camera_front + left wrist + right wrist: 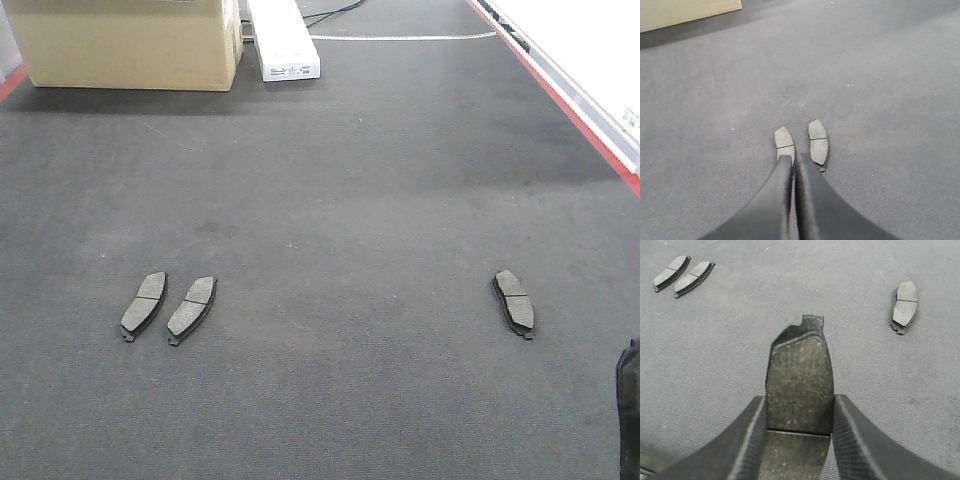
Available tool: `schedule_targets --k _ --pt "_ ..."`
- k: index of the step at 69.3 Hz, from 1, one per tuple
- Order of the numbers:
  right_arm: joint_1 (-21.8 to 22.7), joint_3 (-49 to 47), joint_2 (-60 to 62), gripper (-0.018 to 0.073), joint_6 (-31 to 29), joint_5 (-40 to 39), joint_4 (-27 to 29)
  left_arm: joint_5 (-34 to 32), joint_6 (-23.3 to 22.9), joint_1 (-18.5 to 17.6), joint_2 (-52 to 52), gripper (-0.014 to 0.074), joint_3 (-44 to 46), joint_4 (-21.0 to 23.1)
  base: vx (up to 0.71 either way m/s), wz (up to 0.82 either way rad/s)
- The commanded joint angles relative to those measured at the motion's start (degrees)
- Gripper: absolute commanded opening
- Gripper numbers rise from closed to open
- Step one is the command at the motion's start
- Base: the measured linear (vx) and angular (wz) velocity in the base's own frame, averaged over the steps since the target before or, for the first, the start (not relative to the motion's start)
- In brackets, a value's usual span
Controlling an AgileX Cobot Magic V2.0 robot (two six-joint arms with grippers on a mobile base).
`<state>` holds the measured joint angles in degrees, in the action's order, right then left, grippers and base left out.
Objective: Move and align brake pads A on conveyor
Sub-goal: 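Move the right gripper with its brake pad toward the other belt pad, then lower the right gripper's brake pad beside the pad nearer the right arm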
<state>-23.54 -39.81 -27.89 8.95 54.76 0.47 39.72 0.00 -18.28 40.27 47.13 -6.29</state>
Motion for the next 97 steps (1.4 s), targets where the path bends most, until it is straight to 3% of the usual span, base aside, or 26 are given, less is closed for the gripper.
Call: schedule_targets --k 1,36,48,64,97 --pt "0.1 -1.6 -0.4 -0.0012 -0.1 -5.0 -0.1 -4.0 0.0 0.0 -0.2 -0.0006 1.6 0.0 0.00 0.00" --pt "0.3 -1.6 -9.1 -0.0012 3.1 -5.7 -6.2 -3.9 0.0 0.0 -0.2 -0.0006 1.6 0.0 0.00 0.00" --pt "5.9 -1.6 -14.9 -0.0011 2.5 -8.6 -3.5 -3.9 0.0 0.0 -0.2 -0.0006 1.6 0.0 0.00 0.00" --pt "14.9 -4.3 -25.1 -0.0010 -7.6 -11.1 3.4 -3.9 0.0 0.0 -0.2 -0.0006 1.6 0.0 0.00 0.00" --pt "15.5 -21.8 -52.6 -0.0010 -9.8 -9.5 3.6 -3.9 0.0 0.0 -0.2 -0.0006 1.6 0.0 0.00 0.00"
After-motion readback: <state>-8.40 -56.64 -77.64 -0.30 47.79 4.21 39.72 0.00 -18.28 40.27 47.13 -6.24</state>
